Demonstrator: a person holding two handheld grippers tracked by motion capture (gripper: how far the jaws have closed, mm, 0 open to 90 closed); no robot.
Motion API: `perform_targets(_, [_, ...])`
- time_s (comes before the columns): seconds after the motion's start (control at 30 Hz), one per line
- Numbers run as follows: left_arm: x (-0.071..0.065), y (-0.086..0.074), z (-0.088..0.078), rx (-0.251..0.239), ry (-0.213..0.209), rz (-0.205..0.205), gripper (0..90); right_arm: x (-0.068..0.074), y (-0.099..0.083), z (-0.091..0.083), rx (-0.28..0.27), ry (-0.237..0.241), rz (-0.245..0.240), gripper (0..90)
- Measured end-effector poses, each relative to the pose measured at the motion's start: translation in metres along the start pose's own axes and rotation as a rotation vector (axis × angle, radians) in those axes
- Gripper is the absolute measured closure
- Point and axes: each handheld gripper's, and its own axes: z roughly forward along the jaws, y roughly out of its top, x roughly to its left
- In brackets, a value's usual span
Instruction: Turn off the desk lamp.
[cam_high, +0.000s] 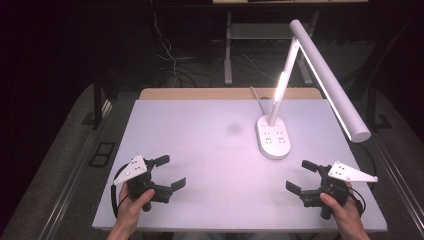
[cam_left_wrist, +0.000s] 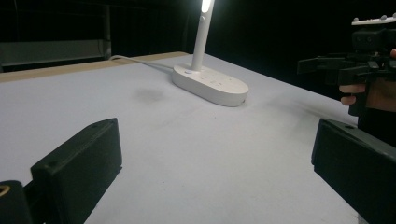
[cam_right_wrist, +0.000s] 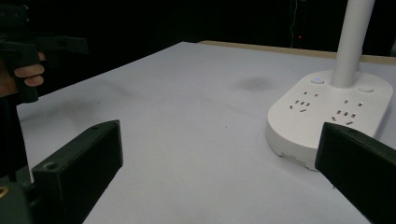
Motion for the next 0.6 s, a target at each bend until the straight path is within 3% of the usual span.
perform_targets(0.6, [-0.010,0.018,0.012,0.033,-0.038,0.049,0.5,0.000,0.000,-0.001,-0.003,-0.007,0.001,0.7])
